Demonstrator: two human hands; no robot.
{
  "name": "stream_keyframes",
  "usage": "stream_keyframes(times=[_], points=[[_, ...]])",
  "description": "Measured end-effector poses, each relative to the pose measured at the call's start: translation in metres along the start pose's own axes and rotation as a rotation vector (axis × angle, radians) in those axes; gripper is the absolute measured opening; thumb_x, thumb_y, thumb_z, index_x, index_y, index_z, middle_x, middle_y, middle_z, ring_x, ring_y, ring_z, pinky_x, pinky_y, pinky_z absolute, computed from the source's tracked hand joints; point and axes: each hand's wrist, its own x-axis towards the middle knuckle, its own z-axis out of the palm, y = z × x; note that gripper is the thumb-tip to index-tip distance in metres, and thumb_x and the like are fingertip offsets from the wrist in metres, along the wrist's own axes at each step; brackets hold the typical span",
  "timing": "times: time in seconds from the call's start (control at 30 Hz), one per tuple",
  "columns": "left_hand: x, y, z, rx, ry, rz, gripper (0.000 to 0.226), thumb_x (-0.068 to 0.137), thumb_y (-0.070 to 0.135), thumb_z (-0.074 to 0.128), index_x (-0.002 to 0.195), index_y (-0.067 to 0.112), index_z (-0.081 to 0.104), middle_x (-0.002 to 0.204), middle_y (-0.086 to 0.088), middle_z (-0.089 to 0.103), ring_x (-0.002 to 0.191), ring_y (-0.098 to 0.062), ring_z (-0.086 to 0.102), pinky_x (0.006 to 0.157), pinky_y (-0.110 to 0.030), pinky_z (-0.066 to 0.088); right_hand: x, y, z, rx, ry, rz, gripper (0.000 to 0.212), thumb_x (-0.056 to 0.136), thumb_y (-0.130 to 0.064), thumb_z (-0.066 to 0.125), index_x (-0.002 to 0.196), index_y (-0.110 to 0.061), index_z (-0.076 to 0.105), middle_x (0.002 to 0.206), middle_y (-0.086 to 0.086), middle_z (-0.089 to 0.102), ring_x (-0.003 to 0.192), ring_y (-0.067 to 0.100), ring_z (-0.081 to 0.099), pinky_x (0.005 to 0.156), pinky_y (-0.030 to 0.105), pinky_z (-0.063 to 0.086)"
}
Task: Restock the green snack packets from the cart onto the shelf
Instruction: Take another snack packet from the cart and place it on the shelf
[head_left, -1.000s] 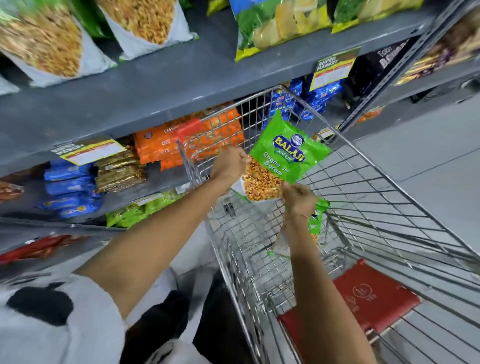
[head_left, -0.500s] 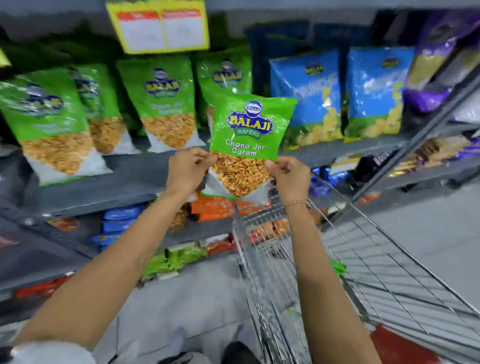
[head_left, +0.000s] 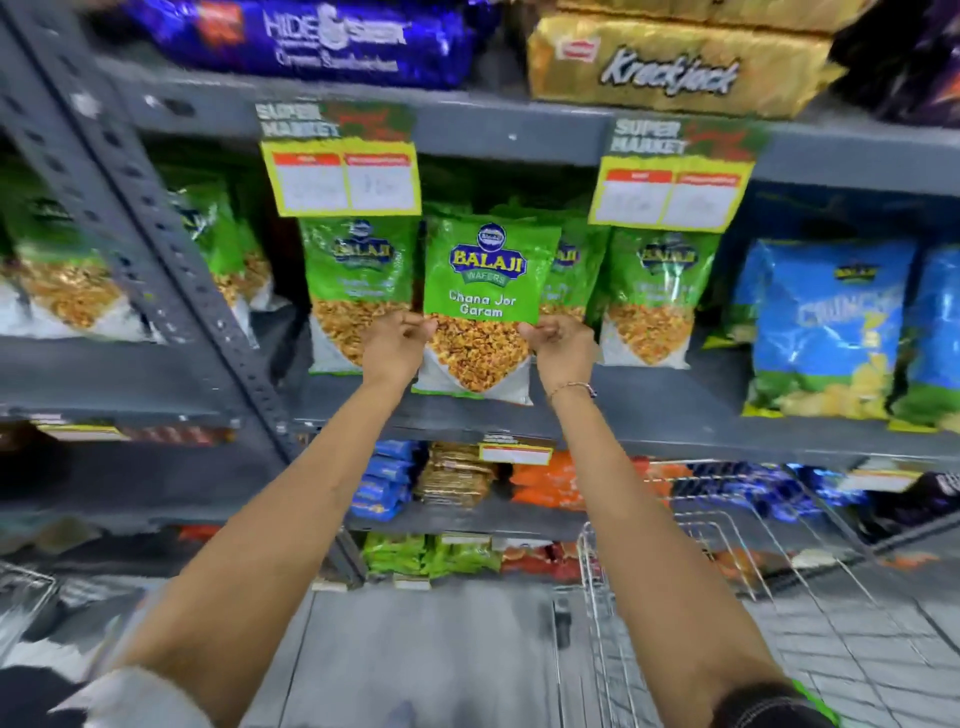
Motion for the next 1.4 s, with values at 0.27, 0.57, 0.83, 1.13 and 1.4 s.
stream_keyframes(times=[0.27,0.57,0.83,1.13,1.4], points=[[0.024,-0.002,0.011,-0.009,0.026,-0.016,0.027,0.087,0.021,0.063,0.101,-0.001,0.069,0.108,-0.018,0.071,0.101,-0.031,0.065,0.094,-0.040,0.050,0.017,-0.012,0.009,-0.098,-0.036,0.021,0.029,0.075,-0.020,0.074,0.093,0.002,0.068,0.093,0.022,0.073,0.090,0.025,0.064,0.091,0.041,0.050],[0.034,-0.019,0.022,0.045,-0.017,-0.060,0.031,0.089,0.022,0.061,0.110,0.001,0.065,0.115,-0.015,0.069,0.106,-0.027,0.063,0.093,-0.032,0.046,0.020,0.003,0.013,-0.286,-0.163,-0.008,0.027,0.078,-0.024,0.068,0.057,-0.022,0.052,0.056,-0.005,0.053,0.062,0.011,0.048,0.065,0.022,0.027],[0.021,-0.021,0.020,0.088,0.113,0.025,0.033,0.088,0.025,0.061,0.106,-0.002,0.061,0.101,-0.016,0.073,0.098,-0.026,0.067,0.079,-0.024,0.046,0.013,0.010,0.002,-0.120,-0.142,0.020,0.018,0.080,-0.026,0.069,0.088,-0.010,0.068,0.090,0.009,0.072,0.081,0.013,0.061,0.085,0.033,0.050],[-0.057,0.008,0.102,-0.061,-0.199,0.234,0.023,0.094,0.026,0.051,0.090,0.005,0.061,0.075,-0.012,0.067,0.055,0.003,0.063,0.066,-0.032,0.054,-0.040,0.050,-0.080,-0.145,-0.030,0.017,0.018,0.088,-0.023,0.059,0.092,-0.006,0.064,0.082,0.006,0.066,0.076,0.017,0.059,0.073,0.024,0.044],[-0.170,0.020,0.247,-0.010,-0.582,0.197,0.021,0.092,0.018,0.054,0.086,0.000,0.064,0.068,-0.006,0.063,0.053,-0.007,0.057,0.056,-0.012,0.044,-0.098,0.186,-0.223,-0.258,0.192,0.389,0.022,0.086,-0.020,0.061,0.088,0.001,0.064,0.087,0.024,0.070,0.083,0.032,0.064,0.078,0.038,0.045]])
